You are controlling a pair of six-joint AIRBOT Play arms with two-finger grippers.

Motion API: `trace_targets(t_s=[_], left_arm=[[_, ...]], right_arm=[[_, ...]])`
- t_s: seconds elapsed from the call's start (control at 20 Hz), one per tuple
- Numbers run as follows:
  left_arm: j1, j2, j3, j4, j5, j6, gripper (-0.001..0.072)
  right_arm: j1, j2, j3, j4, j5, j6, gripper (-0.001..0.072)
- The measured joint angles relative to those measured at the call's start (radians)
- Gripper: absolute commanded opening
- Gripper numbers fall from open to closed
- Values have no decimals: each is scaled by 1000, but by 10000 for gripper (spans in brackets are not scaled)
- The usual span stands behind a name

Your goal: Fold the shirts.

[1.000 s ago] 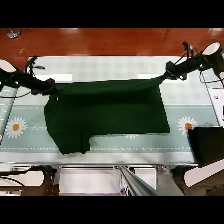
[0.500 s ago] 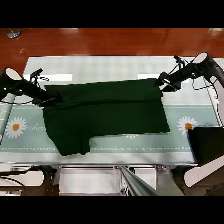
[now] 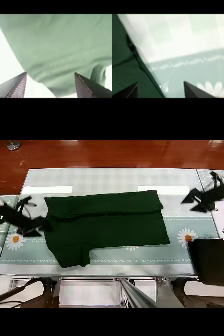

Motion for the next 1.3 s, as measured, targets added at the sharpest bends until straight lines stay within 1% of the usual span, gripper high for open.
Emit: trace_targets(t_s=[0.1,0.25,0.35,0.45,0.55,0.7,1.05,1.15,1.3], left_arm=[[70,91,-136,-21,24,-24,702],[156,208,-313,-77,51,-51,702],[180,256,-389,-120,64,-57,702],[190,285,-440,-197,85,-35,702],[186,298,-468,-241,100,-19,702],[172,306,-488,-268,113,-8,702],[202,285,-456,-198,103,13,702],[172,259,-460,-204,111,26,702],[88,220,-477,-248,142,45,702]], right_arm=[[-34,124,-203,56,-76,-44,635],[-58,271,-467,220,-155,-148,635],[-65,330,-585,339,-182,-219,635],[-69,366,-656,414,-198,-266,635],[-71,385,-693,454,-196,-300,635],[-72,398,-719,488,-189,-326,634],[-72,405,-732,497,-177,-344,634],[-72,405,-734,491,-176,-344,634],[-72,405,-734,486,-176,-343,634]])
